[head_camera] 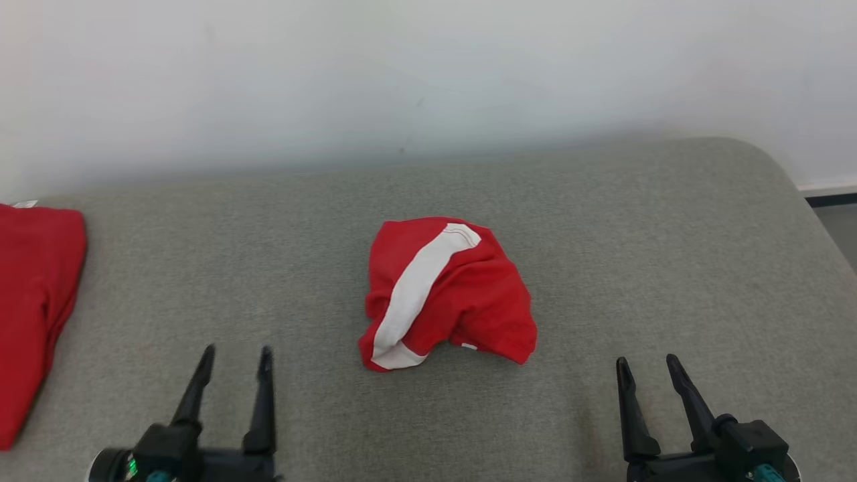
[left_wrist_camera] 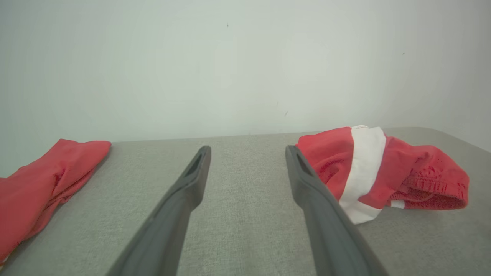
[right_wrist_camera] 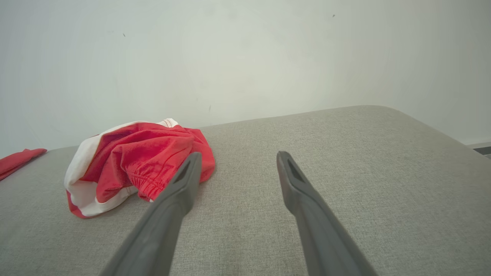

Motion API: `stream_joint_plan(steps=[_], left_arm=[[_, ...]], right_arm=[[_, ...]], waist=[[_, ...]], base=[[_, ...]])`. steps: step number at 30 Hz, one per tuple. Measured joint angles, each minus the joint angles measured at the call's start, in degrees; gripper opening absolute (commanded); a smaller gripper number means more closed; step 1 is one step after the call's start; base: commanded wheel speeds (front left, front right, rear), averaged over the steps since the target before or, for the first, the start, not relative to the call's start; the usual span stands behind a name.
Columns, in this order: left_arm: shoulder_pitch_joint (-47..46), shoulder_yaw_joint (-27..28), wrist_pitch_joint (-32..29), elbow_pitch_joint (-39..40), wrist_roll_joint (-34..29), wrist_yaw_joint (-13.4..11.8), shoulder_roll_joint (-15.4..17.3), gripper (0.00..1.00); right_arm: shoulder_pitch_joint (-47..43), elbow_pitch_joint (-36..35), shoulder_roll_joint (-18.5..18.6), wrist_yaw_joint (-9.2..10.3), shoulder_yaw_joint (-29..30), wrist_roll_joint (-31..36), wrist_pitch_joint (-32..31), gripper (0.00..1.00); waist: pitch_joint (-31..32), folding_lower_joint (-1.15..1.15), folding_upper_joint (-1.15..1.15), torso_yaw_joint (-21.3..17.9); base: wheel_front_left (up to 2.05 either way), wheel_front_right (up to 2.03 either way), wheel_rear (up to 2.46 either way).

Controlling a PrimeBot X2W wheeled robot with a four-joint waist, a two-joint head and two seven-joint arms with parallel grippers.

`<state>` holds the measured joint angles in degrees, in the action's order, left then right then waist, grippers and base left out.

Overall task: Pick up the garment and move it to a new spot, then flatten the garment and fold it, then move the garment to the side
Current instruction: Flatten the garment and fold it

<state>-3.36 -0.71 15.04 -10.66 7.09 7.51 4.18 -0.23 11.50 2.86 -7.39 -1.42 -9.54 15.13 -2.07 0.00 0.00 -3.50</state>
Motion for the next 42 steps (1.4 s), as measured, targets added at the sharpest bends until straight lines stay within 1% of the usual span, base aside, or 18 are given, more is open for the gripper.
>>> stream_joint_plan(steps=[5,10,15,21,25,26,27,28,29,33,36,38,42], left_arm=[[-5.24,-4.81,0.0,-1.64,0.4,0.0,-0.07,1.0],[-10.87,-9.73,0.0,-4.89,0.7,0.0,0.05,1.0],[-16.51,-14.32,0.0,-10.77,1.02,0.01,2.46,1.0],[-21.52,-17.29,0.0,-20.04,2.0,0.03,5.01,1.0],[-22.86,-17.75,0.01,-23.86,2.87,0.03,5.95,1.0],[-23.73,-17.31,0.01,-26.26,3.86,0.03,6.71,1.0],[-23.96,-17.07,0.01,-26.95,4.17,0.02,6.77,0.87],[-24.07,-16.84,0.01,-27.43,4.22,0.02,6.79,0.16],[-24.13,-16.62,0.01,-27.8,4.6,0.02,6.75,0.0],[-24.18,-16.08,0.01,-28.78,5.81,0.02,6.52,0.0],[-24.21,-16.03,0.0,-27.44,7.33,0.02,5.44,0.0],[-24.29,-17.93,0.0,-24.43,8.02,0.02,4.16,0.0],[-26.01,-23.61,0.01,-17.64,10.88,0.02,1.13,0.0]], right_arm=[[0.41,0.4,0.0,0.0,-1.68,-0.73,0.0,1.0],[1.52,0.63,0.02,0.0,-2.8,-1.98,0.0,1.0],[2.6,0.75,0.03,0.0,-3.25,-3.93,0.0,1.0],[2.66,1.03,0.04,0.0,-3.39,-5.66,0.0,1.0],[2.8,1.01,0.01,0.0,-3.44,-6.08,0.0,1.0],[2.88,1.0,0.03,0.0,-3.45,-6.26,0.0,1.0],[2.87,0.99,0.02,0.0,-3.36,-6.41,0.0,1.0],[2.87,0.94,0.02,0.0,-3.28,-6.55,0.0,1.0],[2.87,0.96,0.03,0.0,-3.19,-6.61,0.0,1.0],[2.87,0.91,0.02,0.0,-3.28,-6.61,0.0,1.0],[2.87,0.83,0.02,0.0,-3.1,-6.6,0.0,1.0],[2.81,0.77,0.01,0.0,-2.85,-6.6,0.0,1.0],[2.5,0.83,0.01,0.0,-2.88,-6.57,0.0,1.0]], waist=[[-0.45,0.0,0.0,-2.41],[-1.12,0.0,0.0,-5.78],[-2.34,0.0,0.0,-9.66],[-4.24,0.0,0.0,-14.09],[-5.21,0.0,0.01,-15.8],[-6.05,0.0,0.01,-16.94],[-6.29,0.0,0.0,-17.16],[-6.47,0.01,0.0,-17.26],[-6.54,0.01,0.01,-17.23],[-6.37,0.0,0.01,-16.74],[-5.85,0.01,0.0,-15.84],[-5.5,0.0,0.0,-15.09],[-4.88,0.0,0.0,-13.13]], base=[[0.0,0.0,0.0],[0.0,0.0,0.0],[0.0,0.0,0.0],[0.0,0.0,0.0],[0.0,0.0,0.0],[0.0,0.0,0.0],[0.0,0.0,0.0],[0.0,0.0,0.0],[0.0,0.0,0.0],[0.0,0.0,0.0],[0.0,0.0,0.0],[0.0,0.0,0.0],[0.0,0.0,0.0]])
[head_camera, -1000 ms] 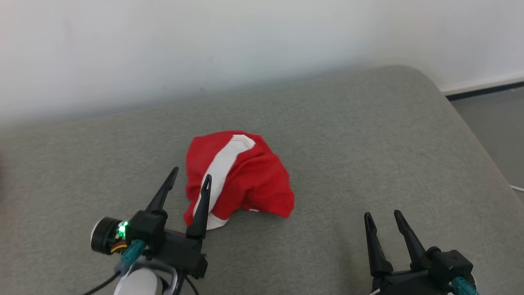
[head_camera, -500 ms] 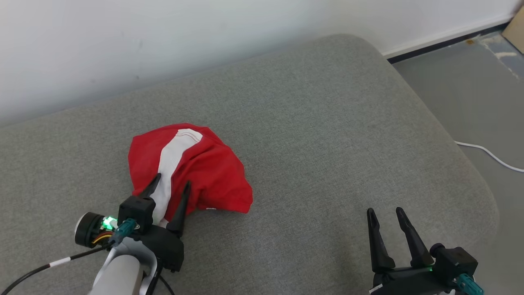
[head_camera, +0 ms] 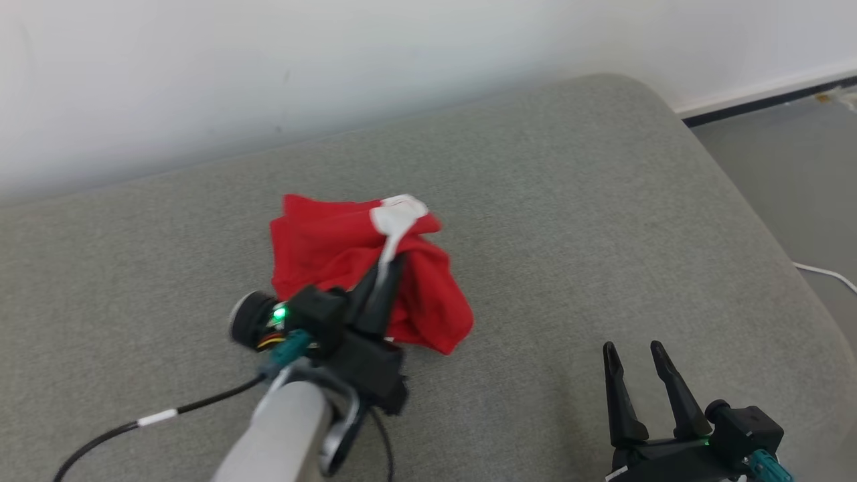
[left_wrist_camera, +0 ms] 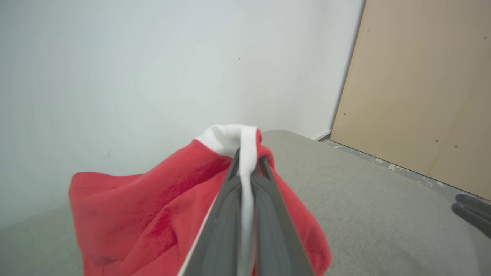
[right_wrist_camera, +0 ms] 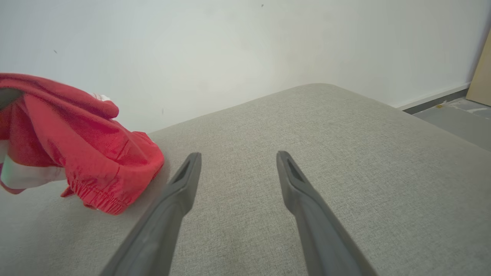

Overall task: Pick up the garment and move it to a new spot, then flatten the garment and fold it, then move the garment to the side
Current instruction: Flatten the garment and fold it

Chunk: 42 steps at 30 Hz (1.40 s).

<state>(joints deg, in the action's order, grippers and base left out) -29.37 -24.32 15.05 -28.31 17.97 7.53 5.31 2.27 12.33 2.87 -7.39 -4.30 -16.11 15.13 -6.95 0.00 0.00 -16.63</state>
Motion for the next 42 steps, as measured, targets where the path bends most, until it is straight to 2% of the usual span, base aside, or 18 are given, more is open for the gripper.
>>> stream_joint_plan(steps=[6,12,14,16,21,27,31,37,38,39,40,42], left_arm=[[-3.89,-10.13,0.0,6.59,3.41,0.0,-1.93,0.0],[-8.54,-16.1,0.0,13.08,10.34,-0.02,-2.44,0.0],[-9.61,-17.4,0.0,13.84,12.82,-1.36,-2.56,0.0],[-9.6,-17.47,0.0,11.52,12.24,-2.25,-2.53,0.0],[-5.99,-12.15,-0.01,3.61,10.63,-3.0,-2.54,0.0],[-0.48,0.93,-0.01,-4.0,8.86,-3.3,0.07,0.0],[1.98,7.87,0.0,-5.69,7.2,-2.77,0.7,0.0],[5.14,13.0,-0.01,-9.1,5.19,-1.48,-0.43,0.0],[5.43,13.54,-0.01,-9.27,4.9,-1.43,-0.74,0.42],[5.64,14.02,-0.01,-8.99,4.53,-1.22,-1.02,0.96],[5.91,14.69,-0.01,-8.04,3.94,-0.97,-1.31,1.0],[6.39,15.74,0.0,-5.73,3.07,-0.88,-1.75,1.0]], right_arm=[[0.02,0.09,-0.01,0.0,-0.24,0.24,0.0,1.0],[0.1,0.23,-0.03,0.0,-0.45,0.36,0.0,1.0],[0.05,0.31,0.02,0.0,-0.19,0.49,0.0,1.0],[0.07,0.27,0.0,0.0,-0.18,0.49,0.0,1.0],[0.12,0.04,0.02,0.0,0.75,0.51,0.0,1.0],[0.66,-0.18,0.02,0.0,1.2,0.9,0.0,1.0],[1.02,-0.19,0.01,0.0,1.21,1.08,0.0,1.0],[1.14,0.2,0.0,0.0,0.42,1.09,0.0,1.0],[1.15,0.18,-0.01,0.0,0.31,1.09,0.0,1.0],[1.15,0.22,-0.01,0.0,0.34,1.09,0.0,1.0],[1.1,0.27,-0.01,0.0,0.45,1.09,0.0,1.0],[0.86,0.35,0.01,0.0,0.6,1.09,0.0,1.0]], waist=[[0.99,-0.01,0.0,2.76],[1.71,-0.01,0.0,3.17],[1.57,-0.01,0.0,3.02],[1.28,0.0,0.0,2.94],[0.36,0.0,0.0,3.2],[-0.71,0.0,0.0,4.14],[-1.08,0.0,0.0,5.16],[-0.84,0.0,0.0,6.54],[-0.66,0.0,0.0,6.64],[-0.46,0.0,0.0,6.74],[-0.23,0.0,0.0,6.85],[0.23,0.0,0.0,7.13]], base=[[0.0,0.0,0.0],[0.0,0.0,0.0],[0.0,0.0,0.0],[0.0,0.0,0.0],[0.0,0.0,0.0],[0.0,0.0,0.0],[0.0,0.0,0.0],[0.0,0.0,0.0],[0.0,0.0,0.0],[0.0,0.0,0.0],[0.0,0.0,0.0],[0.0,0.0,0.0]])
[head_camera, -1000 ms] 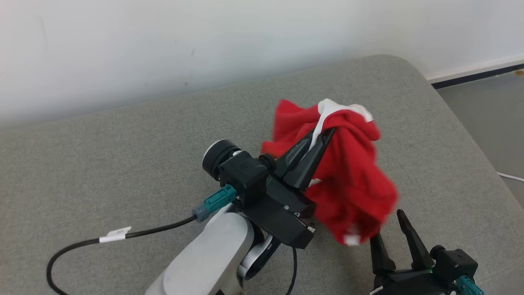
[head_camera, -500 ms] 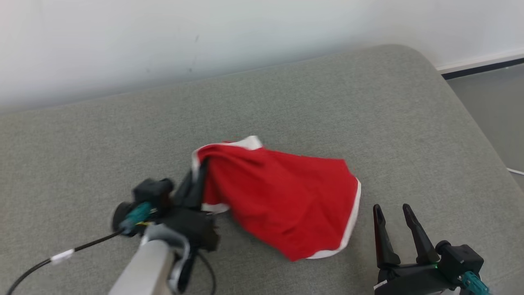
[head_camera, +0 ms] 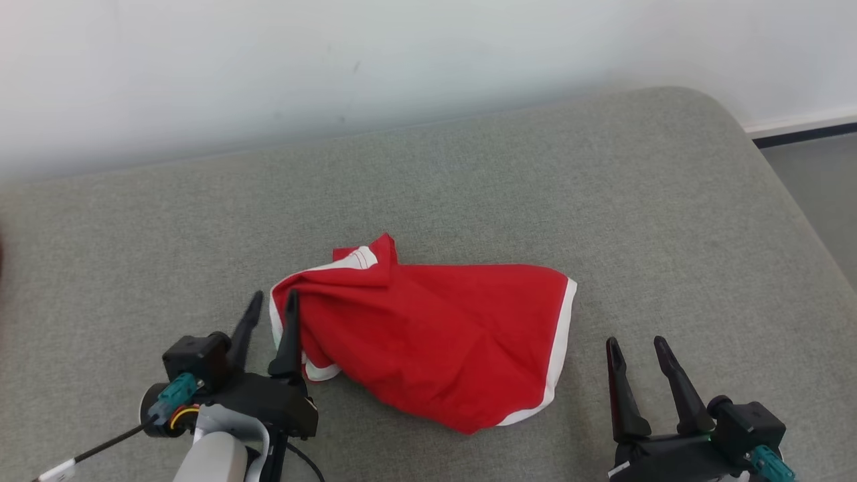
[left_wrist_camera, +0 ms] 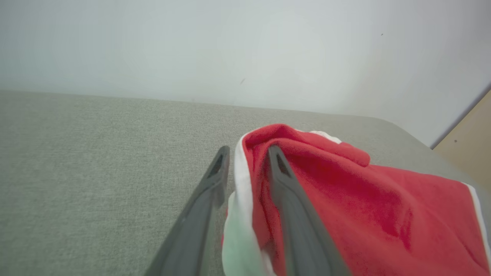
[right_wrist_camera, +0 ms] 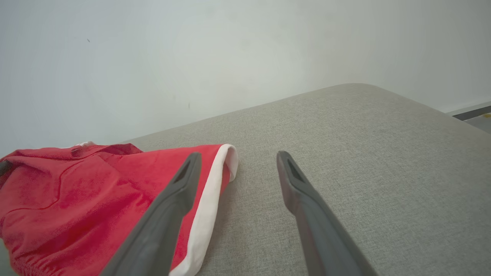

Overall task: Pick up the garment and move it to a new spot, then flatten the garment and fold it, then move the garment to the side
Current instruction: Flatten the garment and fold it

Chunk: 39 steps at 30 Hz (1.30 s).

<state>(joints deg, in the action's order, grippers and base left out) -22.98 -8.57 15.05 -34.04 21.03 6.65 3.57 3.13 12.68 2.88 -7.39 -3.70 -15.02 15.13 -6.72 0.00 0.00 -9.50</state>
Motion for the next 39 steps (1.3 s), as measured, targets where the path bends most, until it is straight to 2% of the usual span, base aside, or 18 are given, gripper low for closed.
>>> stream_joint_plan(steps=[12,20,30,39], left_arm=[[10.08,7.39,0.0,20.61,-3.49,0.76,-0.65,1.0],[19.58,13.23,0.0,23.88,-3.53,0.76,-0.6,1.0],[19.89,5.56,0.0,19.54,-3.46,0.76,-0.65,1.0],[14.12,-2.59,0.0,7.61,-2.3,0.85,-0.7,1.0]], right_arm=[[-2.43,0.44,0.0,0.0,1.11,0.63,0.0,1.0],[-3.47,0.45,-0.01,0.0,1.1,1.1,0.0,1.0],[-3.28,0.44,-0.01,0.0,0.55,1.49,0.0,1.0],[-1.71,0.51,-0.03,0.0,0.19,1.51,0.0,1.0]], waist=[[2.81,0.0,0.0,2.93],[4.71,0.0,0.0,4.77],[4.64,-0.01,0.0,5.11],[2.92,0.0,0.0,1.47]], base=[[0.0,0.0,0.0],[0.0,0.0,0.0],[0.0,0.0,0.0],[0.0,0.0,0.0]])
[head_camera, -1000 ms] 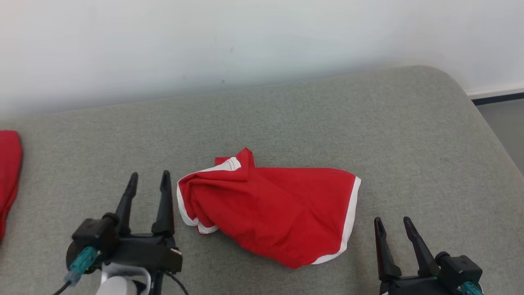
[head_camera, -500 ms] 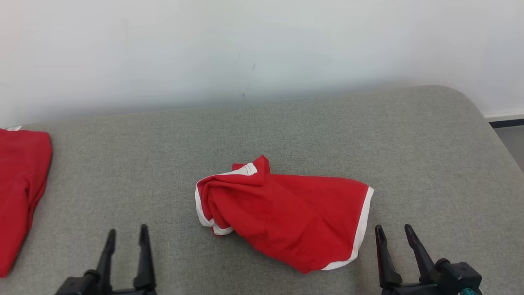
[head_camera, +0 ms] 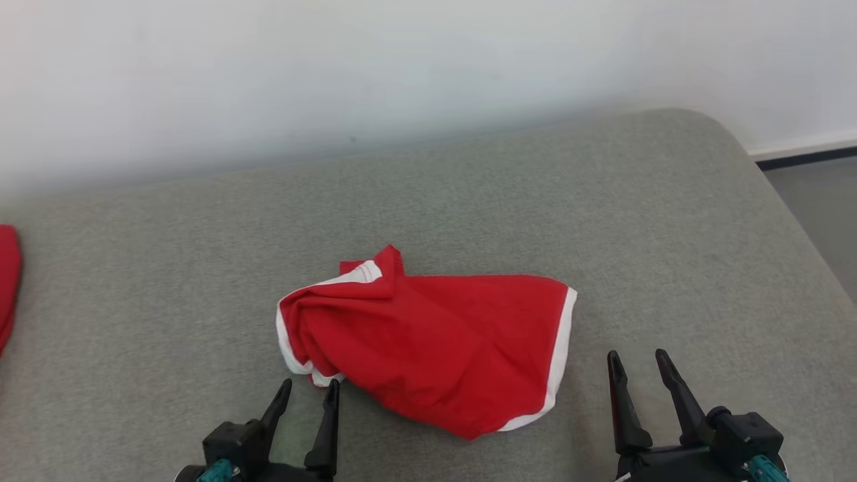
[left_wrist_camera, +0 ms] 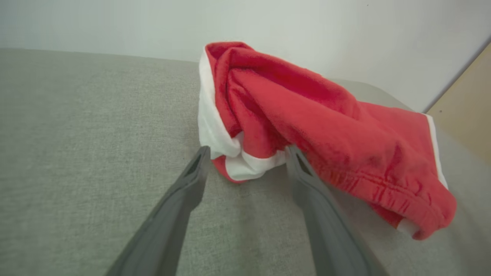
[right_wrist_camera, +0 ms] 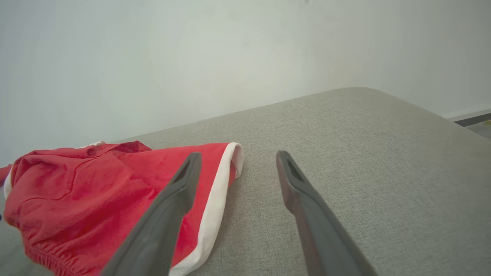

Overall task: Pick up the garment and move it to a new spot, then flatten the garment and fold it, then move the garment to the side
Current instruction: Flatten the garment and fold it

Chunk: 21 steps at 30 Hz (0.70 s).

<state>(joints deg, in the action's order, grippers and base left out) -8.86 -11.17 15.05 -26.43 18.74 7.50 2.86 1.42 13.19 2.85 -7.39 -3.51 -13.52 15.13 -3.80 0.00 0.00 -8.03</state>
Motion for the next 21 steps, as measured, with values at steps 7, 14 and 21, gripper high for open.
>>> stream_joint_plan(steps=[7,14,21], left_arm=[[-4.71,0.02,0.0,-6.36,-0.07,0.0,-0.02,1.0],[-9.45,1.16,0.0,-13.52,-1.11,0.0,-0.03,0.38],[-10.37,2.53,-0.01,-10.28,-0.54,0.0,0.0,0.0]], right_arm=[[1.03,-0.3,0.03,0.0,0.23,-0.07,0.0,1.0],[1.93,-0.19,0.03,0.0,0.31,-0.09,0.0,1.0],[1.46,-0.34,0.04,0.0,1.41,-0.52,0.0,1.0]], waist=[[-2.16,0.0,0.0,-3.51],[-4.2,0.01,0.0,-5.95],[-4.13,0.01,0.0,-5.73]], base=[[0.0,0.0,0.0],[0.0,0.0,0.0],[0.0,0.0,0.0]])
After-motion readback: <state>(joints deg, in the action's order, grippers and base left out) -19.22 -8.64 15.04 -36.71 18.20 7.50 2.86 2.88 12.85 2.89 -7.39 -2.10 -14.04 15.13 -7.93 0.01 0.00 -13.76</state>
